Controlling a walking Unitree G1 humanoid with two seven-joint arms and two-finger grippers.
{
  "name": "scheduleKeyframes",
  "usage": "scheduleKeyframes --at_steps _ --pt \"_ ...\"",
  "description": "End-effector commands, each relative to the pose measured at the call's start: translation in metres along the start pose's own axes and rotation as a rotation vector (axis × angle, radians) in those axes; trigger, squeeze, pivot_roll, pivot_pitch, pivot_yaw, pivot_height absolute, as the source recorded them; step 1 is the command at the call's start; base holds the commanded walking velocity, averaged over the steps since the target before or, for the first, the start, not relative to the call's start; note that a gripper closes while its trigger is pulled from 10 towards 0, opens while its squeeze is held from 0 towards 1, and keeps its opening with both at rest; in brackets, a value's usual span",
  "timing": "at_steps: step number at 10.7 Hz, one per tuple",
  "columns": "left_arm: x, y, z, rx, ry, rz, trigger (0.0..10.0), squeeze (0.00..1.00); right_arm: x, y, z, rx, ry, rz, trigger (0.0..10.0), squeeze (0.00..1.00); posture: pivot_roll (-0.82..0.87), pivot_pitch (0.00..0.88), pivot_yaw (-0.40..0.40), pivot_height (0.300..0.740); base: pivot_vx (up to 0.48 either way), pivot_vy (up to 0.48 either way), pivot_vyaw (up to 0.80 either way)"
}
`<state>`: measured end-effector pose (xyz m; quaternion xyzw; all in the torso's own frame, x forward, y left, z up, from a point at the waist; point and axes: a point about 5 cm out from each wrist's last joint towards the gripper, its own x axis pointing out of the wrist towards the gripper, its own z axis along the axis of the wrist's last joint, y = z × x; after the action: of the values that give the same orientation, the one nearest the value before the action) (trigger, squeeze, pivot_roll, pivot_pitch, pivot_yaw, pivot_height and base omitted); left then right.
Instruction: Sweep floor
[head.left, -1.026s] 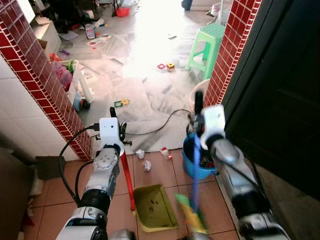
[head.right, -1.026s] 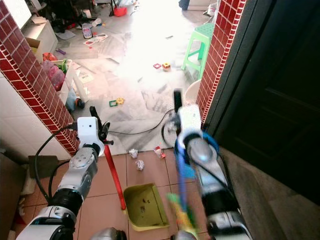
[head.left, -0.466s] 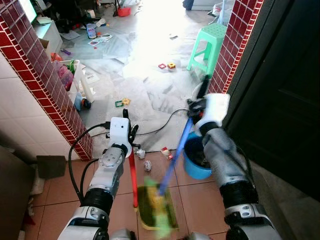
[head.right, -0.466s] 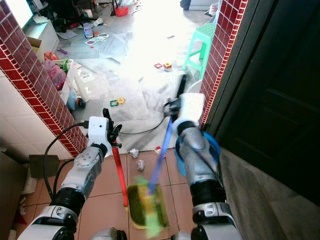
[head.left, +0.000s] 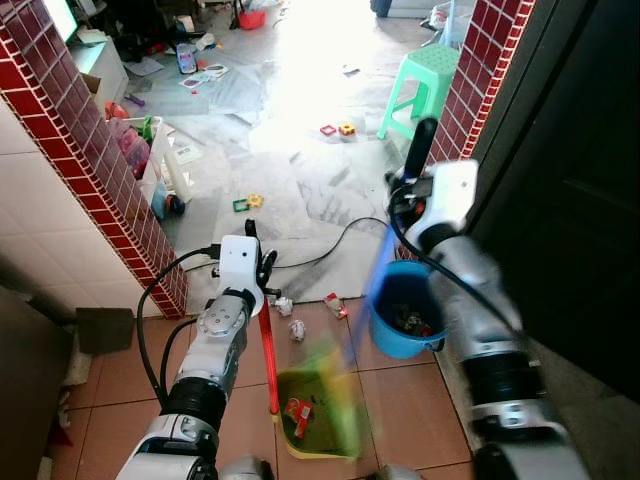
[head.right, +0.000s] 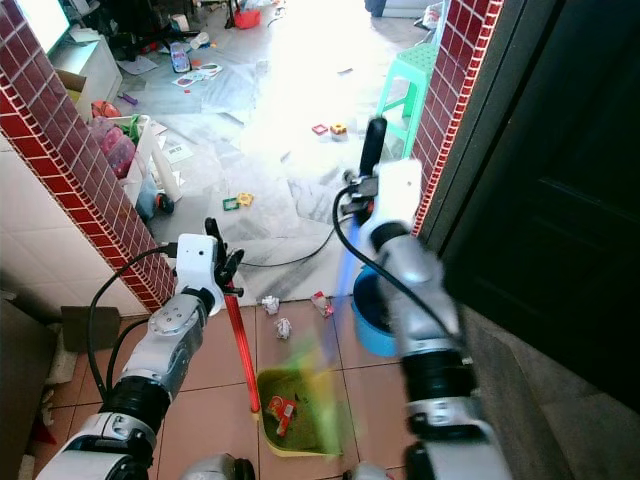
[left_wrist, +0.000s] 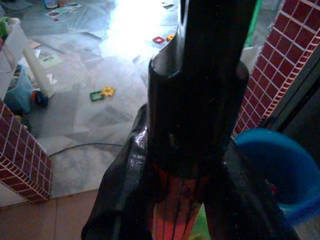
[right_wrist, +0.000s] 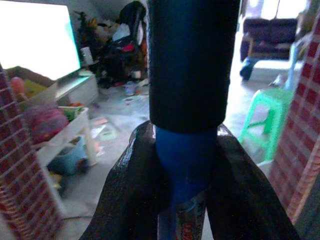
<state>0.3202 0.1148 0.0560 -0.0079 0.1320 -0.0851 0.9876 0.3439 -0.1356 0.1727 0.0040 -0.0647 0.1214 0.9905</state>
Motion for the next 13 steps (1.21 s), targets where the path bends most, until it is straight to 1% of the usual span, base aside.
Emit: scheduleKeyframes --at_steps 1,2,3,4,5,6,7,8,9,10,11,12,13 --pt "-0.005 0.0 -0.023 -0.022 0.106 0.008 10.0 0.0 0.006 -0.007 0.02 0.038 -0.076 -0.014 10.0 0.0 -0.15 0.009 0.011 0.74 0.0 0.0 0.0" --pt "-0.004 0.001 -0.017 -0.061 0.078 0.009 10.0 0.0 0.003 -0.023 0.018 0.019 -0.059 -0.048 10.0 0.0 -0.15 0.0 0.015 0.74 0.0 0.0 0.0" --pt "-0.003 0.006 -0.011 -0.053 0.045 0.055 10.0 0.0 -0.002 -0.029 0.016 -0.017 -0.062 -0.063 10.0 0.0 -0.15 0.0 0.022 0.74 0.0 0.0 0.0" --pt "-0.002 0.01 -0.001 -0.086 0.0 0.078 10.0 0.0 -0.014 -0.032 -0.003 -0.02 0.002 -0.084 10.0 0.0 -0.16 0.0 0.028 0.74 0.0 0.0 0.0" --pt "-0.002 0.011 0.002 -0.071 -0.017 0.081 10.0 0.0 -0.021 -0.032 -0.015 -0.022 0.036 -0.1 10.0 0.0 -0.15 0.0 0.03 0.74 0.0 0.0 0.0" --pt "-0.003 0.015 0.006 -0.046 -0.03 0.081 10.0 0.0 -0.032 -0.031 -0.032 -0.062 0.078 -0.121 10.0 0.0 -0.14 0.0 0.037 0.74 0.0 0.0 0.0" --pt "-0.006 0.024 0.008 -0.012 -0.053 0.096 10.0 0.0 -0.042 -0.03 -0.051 -0.098 0.11 -0.116 10.0 0.0 -0.13 0.0 0.036 0.74 0.0 0.0 0.0" --pt "-0.008 0.027 0.01 -0.021 -0.059 0.097 10.0 0.0 -0.046 -0.034 -0.056 -0.064 0.119 -0.159 10.0 0.0 -0.13 0.0 0.043 0.74 0.0 0.0 0.0" --pt "-0.009 0.029 0.013 -0.035 -0.087 0.089 10.0 0.0 -0.049 -0.04 -0.061 -0.065 0.134 -0.194 10.0 0.0 -0.13 0.0 0.043 0.74 0.0 0.0 0.0" --pt "-0.01 0.028 0.018 -0.038 -0.136 0.067 10.0 0.0 -0.049 -0.047 -0.065 -0.071 0.155 -0.246 10.0 0.0 -0.12 0.0 0.019 0.74 0.0 0.0 0.0" --pt "-0.006 0.024 0.021 -0.014 -0.145 0.048 10.0 0.0 -0.047 -0.05 -0.062 -0.087 0.153 -0.265 10.0 0.0 -0.11 0.0 -0.01 0.74 0.0 0.0 0.0" --pt "-0.006 0.014 0.03 -0.048 -0.169 -0.046 10.0 0.0 -0.041 -0.042 -0.054 -0.144 0.127 -0.194 10.0 0.0 -0.12 0.0 -0.006 0.74 0.0 0.0 0.0" --pt "-0.008 0.007 0.031 -0.09 -0.162 -0.119 10.0 0.0 -0.036 -0.038 -0.052 -0.161 0.109 -0.147 10.0 0.0 -0.12 0.0 0.027 0.74 0.0 0.0 0.0"
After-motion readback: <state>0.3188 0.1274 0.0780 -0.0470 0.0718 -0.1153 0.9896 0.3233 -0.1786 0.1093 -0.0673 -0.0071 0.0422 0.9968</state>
